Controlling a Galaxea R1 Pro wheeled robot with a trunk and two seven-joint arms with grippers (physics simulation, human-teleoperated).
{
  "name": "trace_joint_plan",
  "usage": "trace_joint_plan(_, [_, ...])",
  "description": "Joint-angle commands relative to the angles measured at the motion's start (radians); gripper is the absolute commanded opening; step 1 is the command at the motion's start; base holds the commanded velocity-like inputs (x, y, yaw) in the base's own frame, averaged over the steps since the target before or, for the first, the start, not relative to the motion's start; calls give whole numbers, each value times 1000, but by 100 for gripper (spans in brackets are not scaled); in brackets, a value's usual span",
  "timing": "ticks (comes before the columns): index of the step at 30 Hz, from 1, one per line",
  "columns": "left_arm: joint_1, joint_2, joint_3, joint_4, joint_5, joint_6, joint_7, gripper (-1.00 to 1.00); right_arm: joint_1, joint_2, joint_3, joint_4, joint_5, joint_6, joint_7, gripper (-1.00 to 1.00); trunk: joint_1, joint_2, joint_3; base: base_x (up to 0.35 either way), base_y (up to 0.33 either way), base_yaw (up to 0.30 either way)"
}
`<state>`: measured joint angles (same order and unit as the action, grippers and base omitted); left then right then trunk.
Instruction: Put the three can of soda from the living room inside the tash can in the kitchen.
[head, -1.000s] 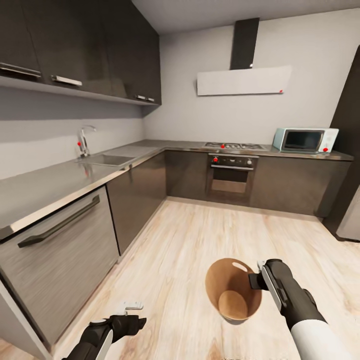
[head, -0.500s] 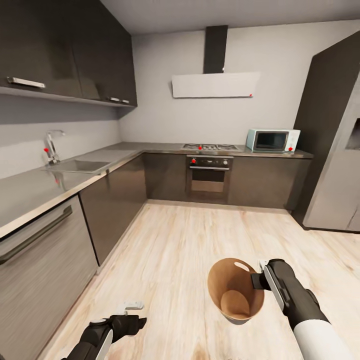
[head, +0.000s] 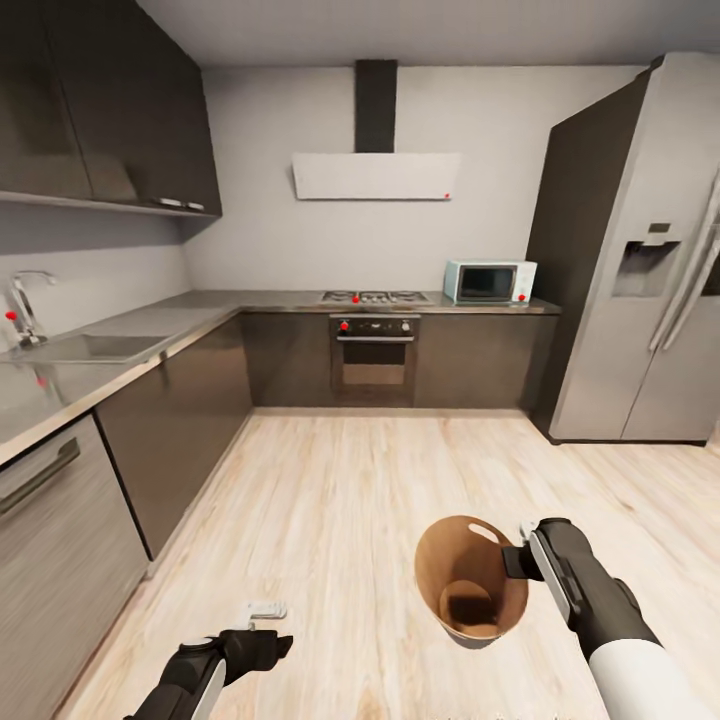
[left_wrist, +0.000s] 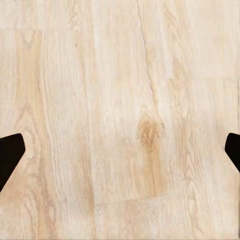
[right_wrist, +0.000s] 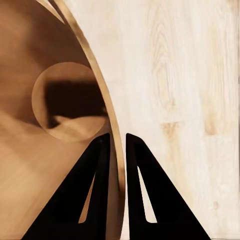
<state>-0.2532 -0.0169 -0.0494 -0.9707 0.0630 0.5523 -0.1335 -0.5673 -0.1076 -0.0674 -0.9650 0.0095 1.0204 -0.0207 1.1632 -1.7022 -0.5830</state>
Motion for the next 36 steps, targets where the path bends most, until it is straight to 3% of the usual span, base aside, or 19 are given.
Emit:
trace_joint_plan(1, [0,0,0,0,0,0,0,100,0,0,0,0,-7,0,4,-100,-4,7,3,0,0,-286])
trace_joint_plan(9, [0,0,0,1,0,0,-1,100,0,-3,-1,0,-4,8,3,-100,-35,63,28,0,0,-286])
trace_joint_plan(17, [0,0,0,13,1,0,-3,100,2,-52,-10,2,-9,11,4,-100,-65,119,54,0,0,-286])
trace_joint_plan(23, [-2,-1,0,56,5,-1,-4,100,8,-64,-20,6,-13,2,9,-100,-88,161,75,0,0,-286])
trace_joint_plan(30, [-4,-2,-1,67,2,-31,-5,100,20,-99,-135,11,-12,-29,79,-100,-115,210,100,0,0,-286])
trace_joint_plan(36, [-6,-3,0,69,0,-43,-5,100,33,-104,-162,12,-11,-41,103,-100,-138,252,122,0,0,-286])
